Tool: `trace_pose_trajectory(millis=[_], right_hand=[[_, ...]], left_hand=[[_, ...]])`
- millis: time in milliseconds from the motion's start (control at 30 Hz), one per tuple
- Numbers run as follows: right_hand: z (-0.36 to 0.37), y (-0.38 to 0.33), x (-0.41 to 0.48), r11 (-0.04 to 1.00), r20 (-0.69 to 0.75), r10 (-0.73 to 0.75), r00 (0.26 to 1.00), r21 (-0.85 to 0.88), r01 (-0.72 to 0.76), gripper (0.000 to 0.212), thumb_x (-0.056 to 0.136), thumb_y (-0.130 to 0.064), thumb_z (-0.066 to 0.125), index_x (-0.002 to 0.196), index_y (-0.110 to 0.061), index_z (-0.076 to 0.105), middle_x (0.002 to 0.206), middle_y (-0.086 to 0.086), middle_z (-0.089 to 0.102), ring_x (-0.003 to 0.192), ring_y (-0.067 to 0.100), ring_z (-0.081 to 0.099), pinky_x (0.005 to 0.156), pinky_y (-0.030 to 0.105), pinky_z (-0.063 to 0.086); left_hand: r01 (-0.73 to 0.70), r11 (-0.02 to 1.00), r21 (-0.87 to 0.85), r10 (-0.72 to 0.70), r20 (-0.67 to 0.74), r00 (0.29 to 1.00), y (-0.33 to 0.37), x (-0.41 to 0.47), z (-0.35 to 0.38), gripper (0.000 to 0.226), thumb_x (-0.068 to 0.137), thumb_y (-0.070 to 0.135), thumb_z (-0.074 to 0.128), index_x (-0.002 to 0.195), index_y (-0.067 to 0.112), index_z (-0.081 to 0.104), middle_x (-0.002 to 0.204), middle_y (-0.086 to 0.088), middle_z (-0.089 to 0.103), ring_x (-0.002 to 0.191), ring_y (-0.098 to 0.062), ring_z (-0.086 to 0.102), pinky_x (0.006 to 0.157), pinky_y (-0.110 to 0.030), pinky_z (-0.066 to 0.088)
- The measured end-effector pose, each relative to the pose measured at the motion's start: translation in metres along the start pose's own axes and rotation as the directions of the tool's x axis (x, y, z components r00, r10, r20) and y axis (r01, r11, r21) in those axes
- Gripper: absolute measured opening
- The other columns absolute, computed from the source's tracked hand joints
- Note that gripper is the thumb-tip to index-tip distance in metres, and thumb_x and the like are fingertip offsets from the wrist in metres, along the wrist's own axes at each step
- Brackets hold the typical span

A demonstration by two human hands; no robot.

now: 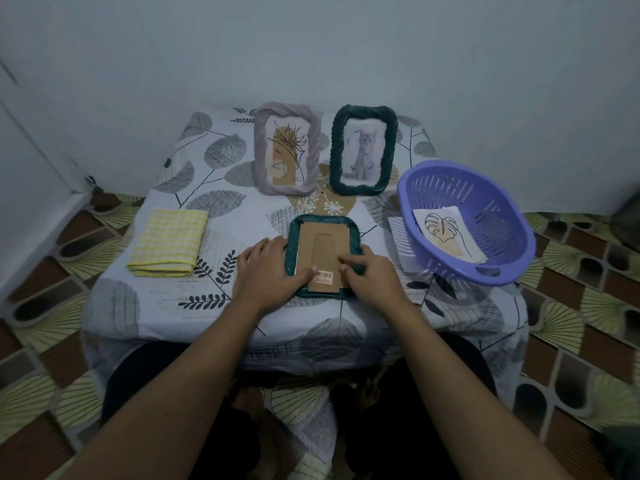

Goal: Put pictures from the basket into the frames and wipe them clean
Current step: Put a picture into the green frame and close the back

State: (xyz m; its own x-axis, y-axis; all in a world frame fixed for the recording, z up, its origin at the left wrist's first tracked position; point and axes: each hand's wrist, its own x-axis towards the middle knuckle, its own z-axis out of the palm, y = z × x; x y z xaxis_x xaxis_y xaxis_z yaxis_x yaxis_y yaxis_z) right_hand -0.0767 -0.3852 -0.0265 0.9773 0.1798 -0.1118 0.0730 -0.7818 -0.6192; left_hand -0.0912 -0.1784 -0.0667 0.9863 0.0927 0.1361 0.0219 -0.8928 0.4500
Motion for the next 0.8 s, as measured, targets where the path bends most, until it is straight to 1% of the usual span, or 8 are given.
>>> trace_pose_trajectory(millis=[133, 267, 333, 467, 567, 633, 700, 800], right_hand=[[0.004, -0.004, 0.005, 0.999, 0.000, 0.027, 1.000, -0.019, -0.027, 0.033, 0.095, -0.026, 0.062, 0.127, -0.026, 0.068, 0.149, 0.014, 0.046, 0.131, 0.036, 0.047, 0.108, 0.034, 0.038], [0.005, -0.007, 0.008, 0.999, -0.012, 0.034, 0.999, 0.032, -0.034, 0.034, 0.097, -0.013, 0.050, 0.124, -0.021, 0.070, 0.134, 0.013, 0.053, 0.122, 0.037, 0.051, 0.103, 0.034, 0.041], [0.007, -0.011, 0.008, 0.997, -0.003, 0.047, 0.999, 0.066, -0.046, 0.034, 0.096, -0.013, 0.048, 0.121, -0.020, 0.070, 0.129, 0.011, 0.055, 0.118, 0.036, 0.052, 0.102, 0.037, 0.042], [0.010, -0.021, 0.003, 0.992, 0.014, 0.043, 0.999, 0.121, -0.045, 0.029, 0.096, -0.027, 0.053, 0.122, -0.024, 0.066, 0.124, 0.007, 0.060, 0.117, 0.032, 0.054, 0.104, 0.041, 0.042], [0.015, -0.030, 0.000, 0.984, 0.047, 0.004, 0.999, 0.177, -0.012, 0.034, 0.097, -0.030, 0.057, 0.130, -0.024, 0.061, 0.130, 0.007, 0.059, 0.118, 0.029, 0.055, 0.102, 0.036, 0.044], [0.019, -0.037, -0.002, 0.973, 0.064, -0.032, 0.997, 0.231, 0.016, 0.036, 0.097, -0.028, 0.059, 0.132, -0.025, 0.060, 0.131, 0.004, 0.058, 0.115, 0.022, 0.054, 0.094, 0.027, 0.042], [0.024, -0.045, -0.001, 0.962, 0.095, -0.069, 0.993, 0.269, 0.042, 0.037, 0.096, -0.027, 0.061, 0.133, -0.025, 0.060, 0.132, 0.000, 0.058, 0.110, 0.015, 0.053, 0.089, 0.024, 0.041], [0.031, -0.056, 0.001, 0.939, 0.154, -0.113, 0.982, 0.339, 0.055, 0.037, 0.095, -0.029, 0.065, 0.131, -0.030, 0.061, 0.138, -0.003, 0.059, 0.116, 0.017, 0.059, 0.099, 0.038, 0.049]], left_hand=[[0.011, 0.999, -0.039, -0.010, 0.019, 1.000, -0.001, 0.003, 0.001, 0.081, 0.078, 0.084, 0.043, 0.132, 0.024, 0.046, 0.129, 0.003, 0.056, 0.126, -0.019, 0.045, 0.111, -0.046, 0.026], [0.059, 0.993, -0.099, -0.048, 0.109, 0.993, -0.002, 0.004, -0.003, 0.080, 0.080, 0.081, 0.039, 0.136, 0.024, 0.046, 0.134, 0.001, 0.053, 0.135, -0.022, 0.039, 0.115, -0.049, 0.020], [0.102, 0.983, -0.154, -0.079, 0.146, 0.986, -0.002, 0.005, -0.010, 0.066, 0.088, 0.074, 0.034, 0.131, 0.027, 0.050, 0.130, 0.001, 0.055, 0.135, -0.024, 0.040, 0.114, -0.050, 0.021], [0.248, 0.925, -0.289, -0.210, 0.157, 0.965, -0.002, 0.010, -0.027, 0.039, 0.098, 0.055, 0.043, 0.127, 0.032, 0.057, 0.123, 0.006, 0.063, 0.126, -0.023, 0.050, 0.109, -0.049, 0.030], [0.314, 0.839, -0.444, -0.302, 0.101, 0.948, -0.002, 0.004, -0.040, 0.031, 0.091, 0.045, 0.047, 0.118, 0.038, 0.060, 0.101, 0.012, 0.068, 0.107, -0.023, 0.061, 0.101, -0.046, 0.041], [0.300, 0.788, -0.538, -0.340, 0.026, 0.940, 0.000, 0.000, -0.050, 0.029, 0.092, 0.029, 0.052, 0.118, 0.031, 0.066, 0.086, 0.006, 0.069, 0.092, -0.023, 0.065, 0.086, -0.037, 0.050], [0.274, 0.747, -0.605, -0.388, -0.062, 0.920, 0.001, -0.002, -0.062, 0.035, 0.088, 0.025, 0.055, 0.120, 0.024, 0.069, 0.079, 0.002, 0.069, 0.080, -0.019, 0.066, 0.077, -0.034, 0.053], [0.239, 0.706, -0.667, -0.445, -0.155, 0.882, 0.007, -0.005, -0.079, 0.031, 0.085, 0.024, 0.062, 0.114, 0.025, 0.072, 0.073, 0.007, 0.068, 0.072, -0.014, 0.066, 0.077, -0.039, 0.060]])
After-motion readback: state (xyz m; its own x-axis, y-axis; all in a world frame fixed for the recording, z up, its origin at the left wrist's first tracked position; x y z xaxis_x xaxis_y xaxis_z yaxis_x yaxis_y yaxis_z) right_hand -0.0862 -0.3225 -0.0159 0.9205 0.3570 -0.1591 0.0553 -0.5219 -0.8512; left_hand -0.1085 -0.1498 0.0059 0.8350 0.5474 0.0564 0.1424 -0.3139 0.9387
